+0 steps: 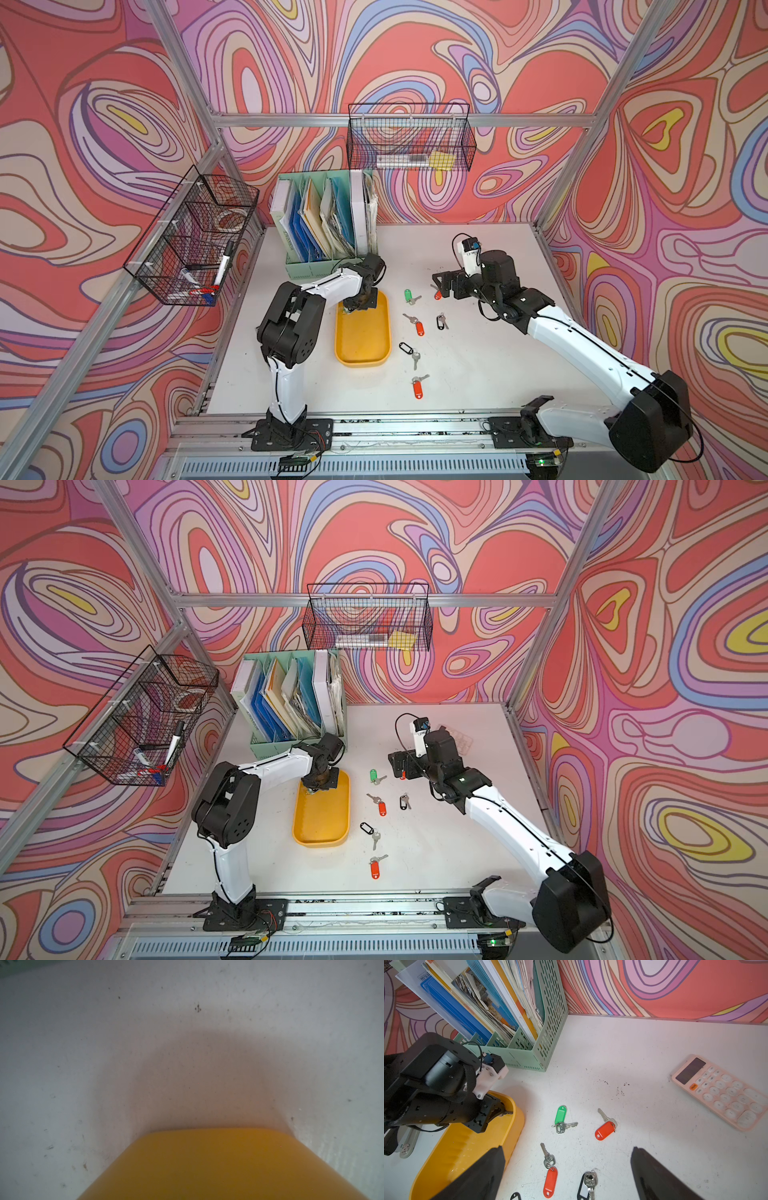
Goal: Take the keys out of the storage box
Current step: Pick up the key from the storage box.
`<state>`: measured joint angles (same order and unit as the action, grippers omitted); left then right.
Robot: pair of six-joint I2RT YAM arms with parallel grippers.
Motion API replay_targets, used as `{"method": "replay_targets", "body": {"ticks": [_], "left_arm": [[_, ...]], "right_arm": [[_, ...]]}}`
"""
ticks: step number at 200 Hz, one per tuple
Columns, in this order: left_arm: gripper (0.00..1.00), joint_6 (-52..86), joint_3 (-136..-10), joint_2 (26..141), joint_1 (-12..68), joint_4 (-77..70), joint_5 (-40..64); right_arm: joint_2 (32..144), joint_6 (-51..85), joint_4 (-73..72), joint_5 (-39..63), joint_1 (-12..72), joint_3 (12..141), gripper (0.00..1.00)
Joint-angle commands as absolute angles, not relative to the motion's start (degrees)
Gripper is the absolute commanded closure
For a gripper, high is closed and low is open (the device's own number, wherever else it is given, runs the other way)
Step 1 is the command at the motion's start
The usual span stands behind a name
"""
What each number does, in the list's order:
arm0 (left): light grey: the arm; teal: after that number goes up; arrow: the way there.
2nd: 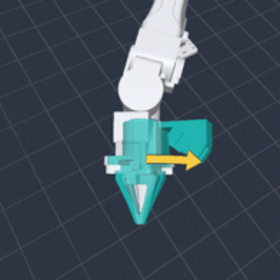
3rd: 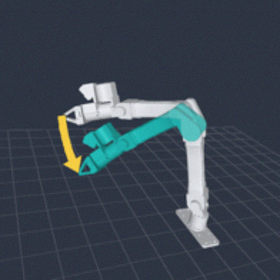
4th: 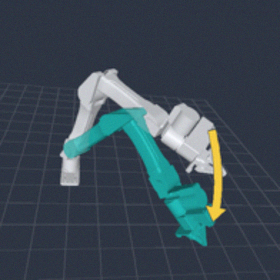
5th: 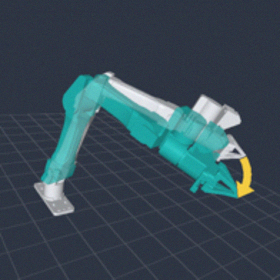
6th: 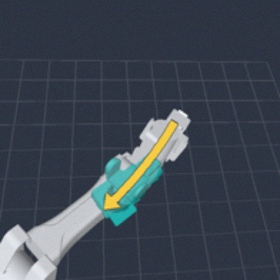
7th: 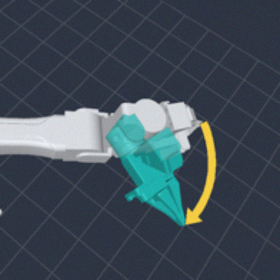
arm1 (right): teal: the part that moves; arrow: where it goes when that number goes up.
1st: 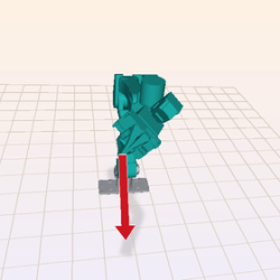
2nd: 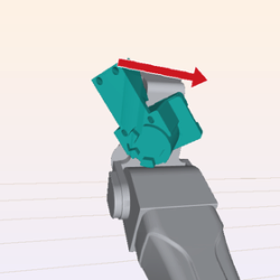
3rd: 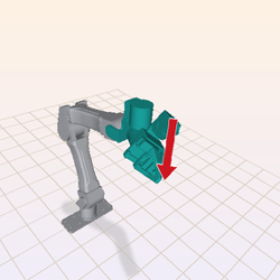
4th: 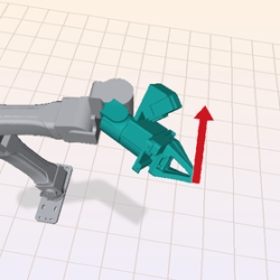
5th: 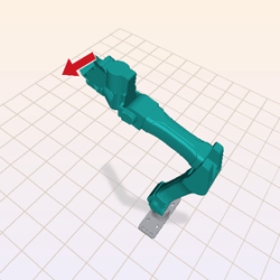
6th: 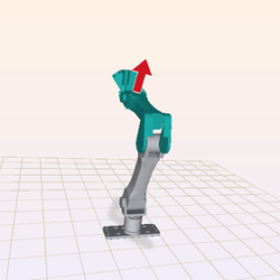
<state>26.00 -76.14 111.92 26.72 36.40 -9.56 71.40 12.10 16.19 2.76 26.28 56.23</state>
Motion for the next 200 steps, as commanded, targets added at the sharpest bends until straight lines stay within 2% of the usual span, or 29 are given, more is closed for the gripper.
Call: {"method": "replay_targets", "body": {"ticks": [1, 60, 200], "left_arm": [[0.99, 26.53, -76.56, 112.76, 26.84, 36.83, -10.55], [1.00, 26.35, -73.98, 106.40, 27.13, 36.18, -9.11], [1.00, 27.45, -62.45, 83.86, 27.94, 29.00, 3.45]], "right_arm": [[71.76, 12.48, 15.12, 2.12, 26.22, 55.46, 0.02], [71.97, 12.66, 14.52, 1.76, 26.19, 55.46, 0.02], [69.73, 13.45, 12.93, -3.49, 26.19, 55.90, 0.02]]}}
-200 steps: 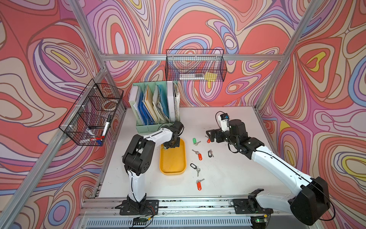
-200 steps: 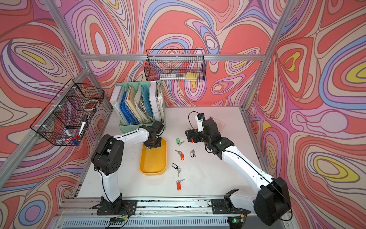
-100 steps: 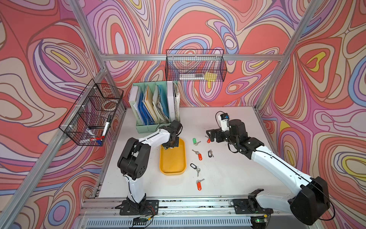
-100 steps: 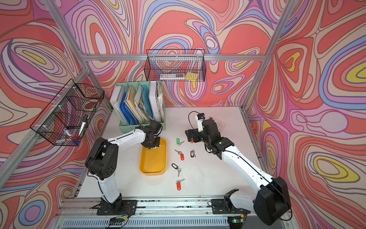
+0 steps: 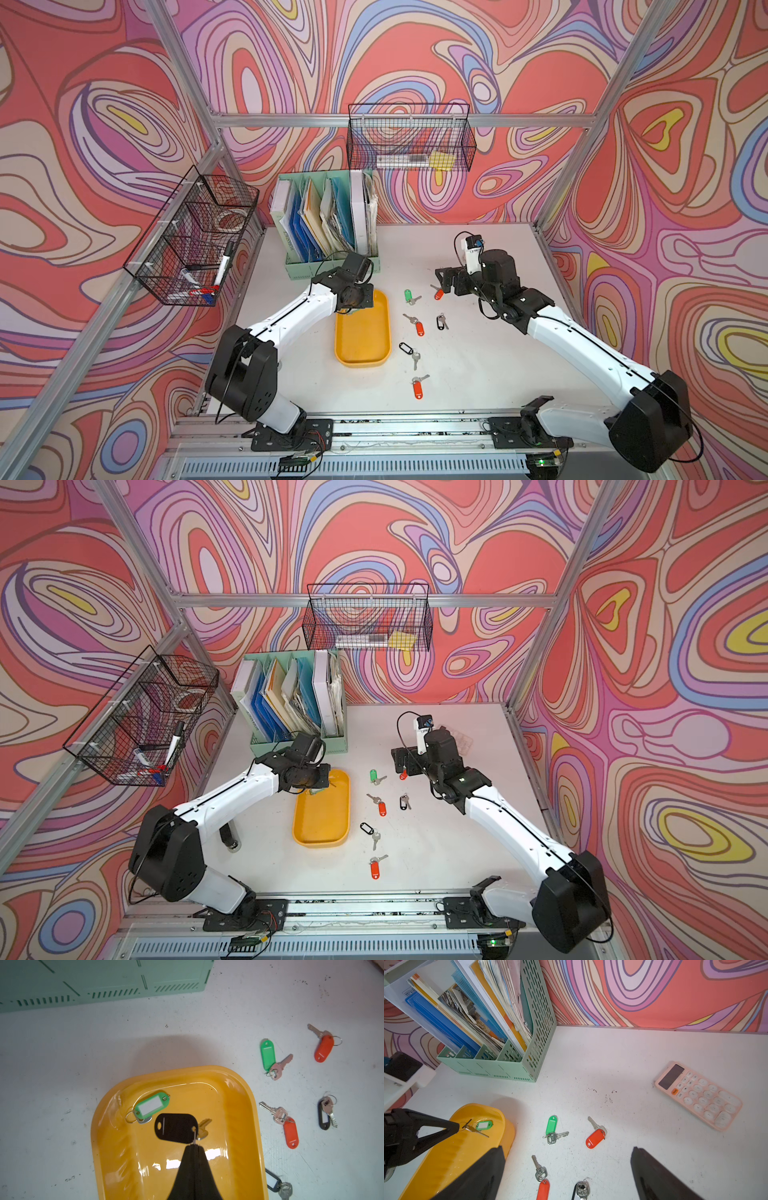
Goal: Take the keys out of the storage box
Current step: Pick up the key from the storage box, then place the key at the center of the board.
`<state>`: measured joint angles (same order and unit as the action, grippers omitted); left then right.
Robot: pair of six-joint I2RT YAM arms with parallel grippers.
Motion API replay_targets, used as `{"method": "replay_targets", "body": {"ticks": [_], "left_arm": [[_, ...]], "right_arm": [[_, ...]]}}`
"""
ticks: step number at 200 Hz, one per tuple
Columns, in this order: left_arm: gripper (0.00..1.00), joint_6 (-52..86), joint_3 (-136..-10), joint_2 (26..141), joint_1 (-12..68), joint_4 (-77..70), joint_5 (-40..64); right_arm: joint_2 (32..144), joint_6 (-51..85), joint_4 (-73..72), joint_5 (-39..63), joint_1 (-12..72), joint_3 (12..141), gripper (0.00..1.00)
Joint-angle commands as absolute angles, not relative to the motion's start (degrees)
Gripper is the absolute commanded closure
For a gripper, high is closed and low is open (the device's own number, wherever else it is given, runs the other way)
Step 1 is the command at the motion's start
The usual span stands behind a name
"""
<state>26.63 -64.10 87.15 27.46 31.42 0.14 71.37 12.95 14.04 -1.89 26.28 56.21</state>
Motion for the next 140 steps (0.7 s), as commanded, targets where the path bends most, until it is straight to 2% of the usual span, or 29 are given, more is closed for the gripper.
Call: {"method": "replay_targets", "body": {"ticks": [1, 34, 74, 140], "left_arm": [[1.00, 27.48, -62.38, 83.68, 27.94, 28.96, 3.49], [1.00, 26.80, -61.74, 80.30, 30.71, 27.49, 6.13], [1.00, 25.40, -64.20, 80.12, 39.18, 26.05, 6.95], [1.00, 20.98, -72.29, 91.31, 52.47, 21.58, 12.04]], "right_arm": [[69.67, 13.45, 12.92, -3.55, 26.19, 55.90, 0.02], [67.57, 13.54, 13.86, -5.50, 26.19, 57.40, 0.02], [63.39, 13.89, 13.67, -8.80, 26.25, 58.62, 0.02], [57.07, 13.84, 14.57, -17.34, 26.24, 59.49, 0.02]]}}
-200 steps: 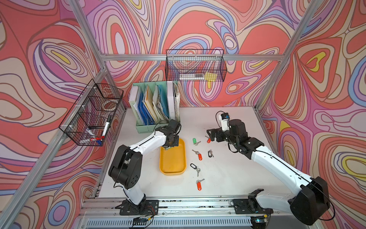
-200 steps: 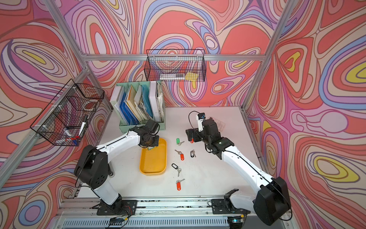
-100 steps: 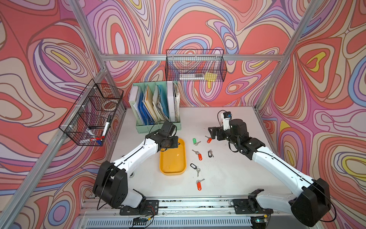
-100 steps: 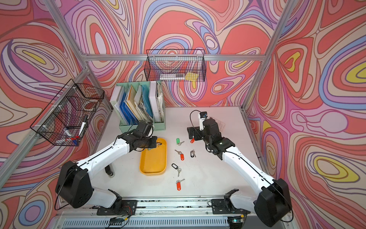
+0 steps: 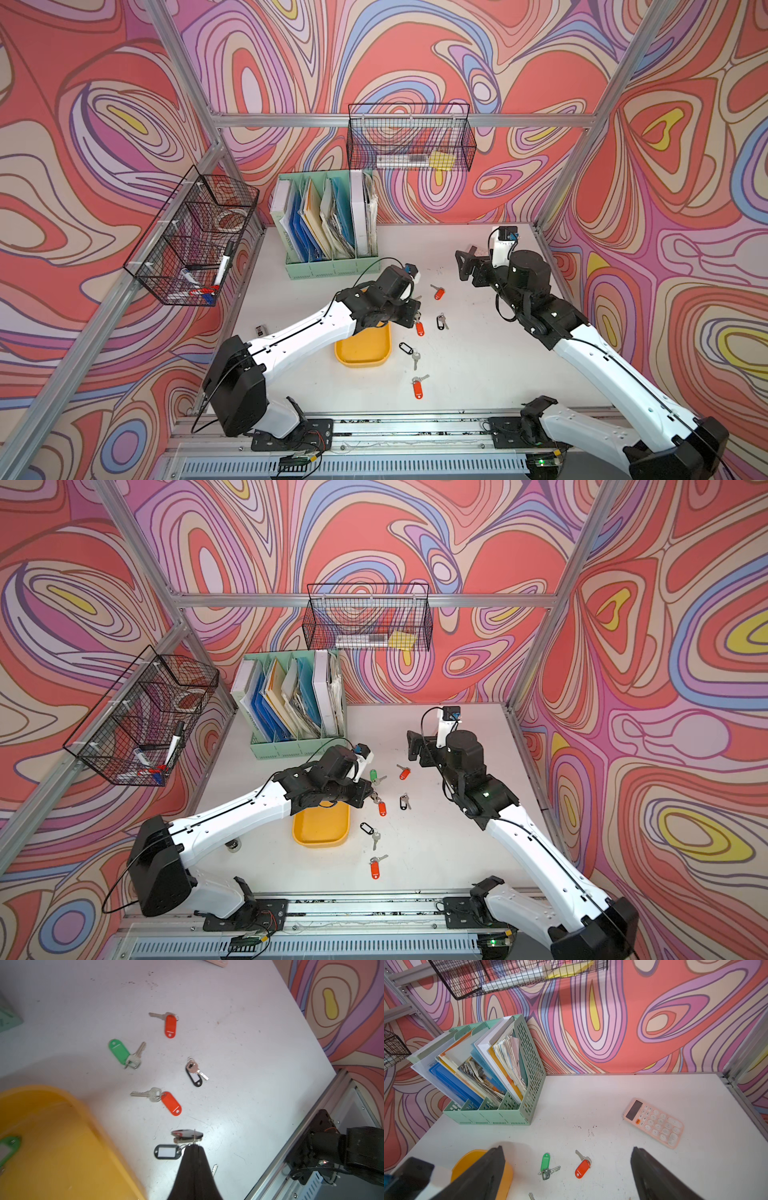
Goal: Take the keys out of the storage box
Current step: Place the key at the center of the board.
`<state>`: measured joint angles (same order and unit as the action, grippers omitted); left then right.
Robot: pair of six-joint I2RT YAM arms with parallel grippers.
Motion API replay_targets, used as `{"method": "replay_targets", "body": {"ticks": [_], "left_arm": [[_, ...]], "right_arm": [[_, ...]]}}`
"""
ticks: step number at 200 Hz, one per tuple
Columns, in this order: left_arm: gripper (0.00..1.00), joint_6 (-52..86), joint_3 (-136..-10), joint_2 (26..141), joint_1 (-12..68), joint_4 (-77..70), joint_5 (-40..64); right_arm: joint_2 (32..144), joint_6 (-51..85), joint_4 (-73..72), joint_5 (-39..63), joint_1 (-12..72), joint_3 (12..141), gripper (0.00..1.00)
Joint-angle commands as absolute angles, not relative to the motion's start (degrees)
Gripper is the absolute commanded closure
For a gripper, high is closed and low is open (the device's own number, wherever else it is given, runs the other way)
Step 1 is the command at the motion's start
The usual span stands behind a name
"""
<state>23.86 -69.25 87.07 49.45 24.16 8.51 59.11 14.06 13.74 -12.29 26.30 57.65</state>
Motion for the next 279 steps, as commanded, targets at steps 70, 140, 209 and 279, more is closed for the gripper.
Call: {"method": "replay_targets", "body": {"ticks": [70, 140, 209, 279], "left_arm": [[1.00, 18.19, -77.33, 103.80, 56.09, 22.57, 18.26], [1.00, 15.69, -80.14, 110.77, 56.34, 25.44, 19.25], [0.91, 15.63, -81.31, 112.20, 56.37, 26.64, 17.98], [0.69, 17.09, -80.12, 106.20, 56.25, 25.44, 13.21]], "right_arm": [[50.92, 8.97, 14.51, -26.99, 26.19, 59.77, 0.02], [50.86, 8.10, 13.55, -27.82, 26.20, 58.63, 0.02], [51.51, 8.35, 13.00, -27.51, 26.19, 57.85, 0.02], [53.08, 8.26, 12.05, -26.04, 26.24, 58.18, 0.02]]}}
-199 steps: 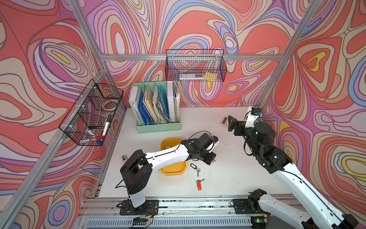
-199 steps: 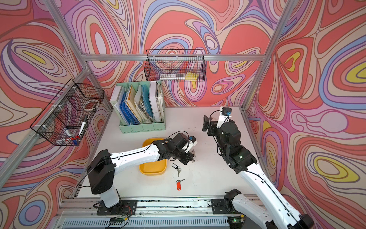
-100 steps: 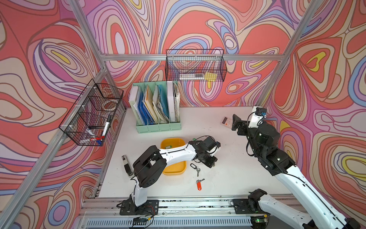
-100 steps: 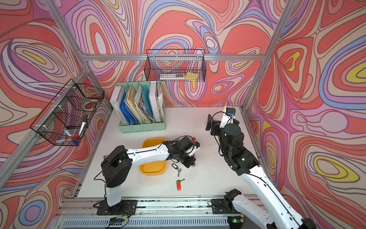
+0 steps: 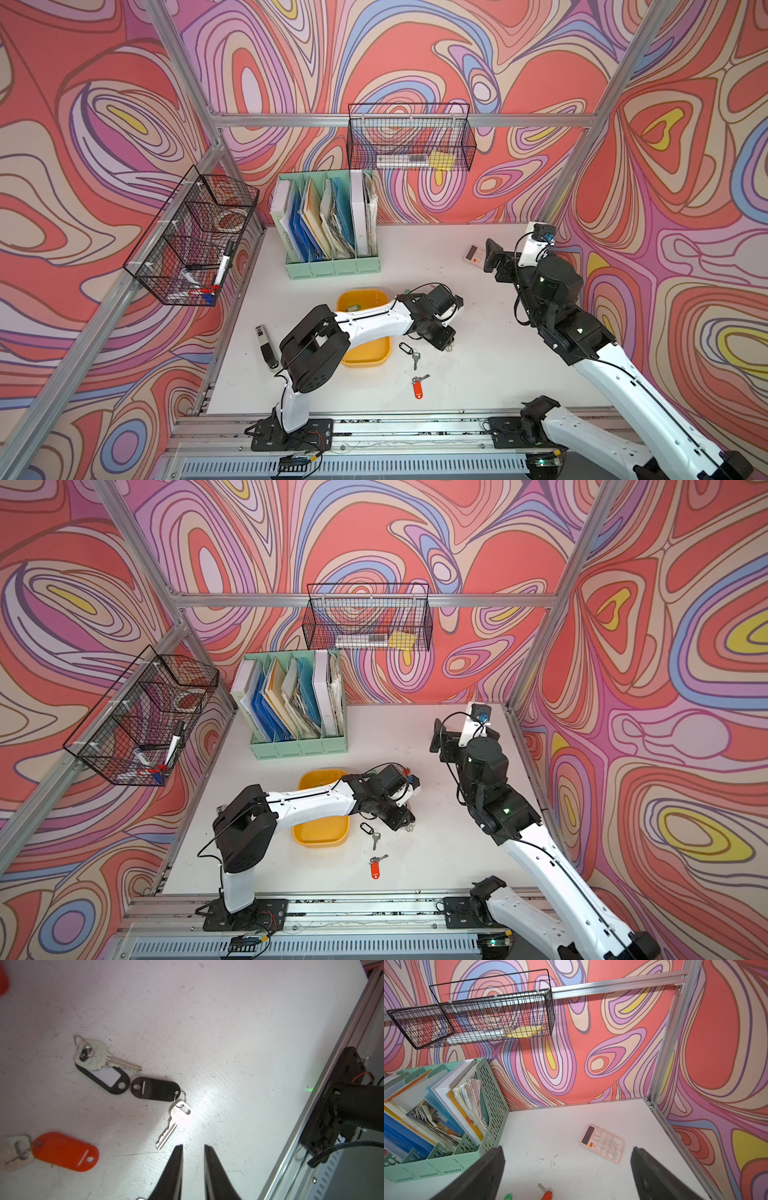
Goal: Take the keys out of the storage box
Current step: Place the key at the center of the board, then pick up the key from the storage box.
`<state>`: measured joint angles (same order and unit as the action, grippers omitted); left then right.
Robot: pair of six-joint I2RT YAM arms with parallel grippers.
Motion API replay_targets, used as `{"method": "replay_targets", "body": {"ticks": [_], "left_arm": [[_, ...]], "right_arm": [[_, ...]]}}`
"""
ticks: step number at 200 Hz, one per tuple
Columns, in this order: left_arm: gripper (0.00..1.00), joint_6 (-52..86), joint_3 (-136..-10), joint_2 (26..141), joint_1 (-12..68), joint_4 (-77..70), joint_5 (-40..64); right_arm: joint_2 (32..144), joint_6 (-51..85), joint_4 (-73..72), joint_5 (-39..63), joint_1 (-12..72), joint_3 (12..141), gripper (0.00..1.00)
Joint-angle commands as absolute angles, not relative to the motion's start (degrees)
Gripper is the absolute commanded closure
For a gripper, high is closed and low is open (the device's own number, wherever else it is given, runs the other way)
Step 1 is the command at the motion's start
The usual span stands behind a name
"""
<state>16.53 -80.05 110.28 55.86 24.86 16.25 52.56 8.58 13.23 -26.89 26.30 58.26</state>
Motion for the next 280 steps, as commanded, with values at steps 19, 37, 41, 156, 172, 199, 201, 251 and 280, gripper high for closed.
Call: {"method": "replay_targets", "body": {"ticks": [19, 37, 41, 156, 172, 199, 201, 251, 280], "left_arm": [[0.65, 17.44, -79.50, 103.93, 56.00, 26.19, 10.40], [0.59, 17.96, -78.47, 101.22, 55.17, 27.13, 7.73], [0.58, 18.20, -78.09, 100.56, 54.99, 27.22, 7.15], [0.39, 25.98, -67.53, 78.36, 39.47, 35.16, -0.86], [0.37, 27.67, -65.62, 75.80, 36.40, 36.09, -0.45], [0.34, 29.65, -62.62, 72.16, 30.79, 38.53, 0.01], [0.33, 29.80, -62.41, 71.94, 30.42, 38.86, 0.00], [0.31, 30.51, -58.42, 71.31, 22.39, 43.22, -1.75], [0.31, 29.52, -56.58, 73.24, 19.99, 42.92, -0.79]], "right_arm": [[53.51, 8.26, 11.87, -25.46, 26.21, 58.27, 0.02], [54.12, 7.94, 11.65, -24.07, 26.19, 58.44, 0.02], [54.23, 7.86, 11.60, -23.54, 26.19, 58.51, 0.02], [62.34, 3.97, 8.64, 2.94, 26.19, 60.16, 0.04], [63.98, 3.59, 7.66, 8.29, 26.19, 59.94, 0.07], [66.88, 3.94, 8.08, 12.67, 26.24, 60.77, 0.09], [67.02, 3.97, 8.08, 12.77, 26.22, 60.85, 0.09], [69.58, 4.99, 8.93, 15.43, 26.19, 61.16, 0.10], [71.68, 4.67, 10.27, 18.80, 26.19, 61.78, 0.14]]}}
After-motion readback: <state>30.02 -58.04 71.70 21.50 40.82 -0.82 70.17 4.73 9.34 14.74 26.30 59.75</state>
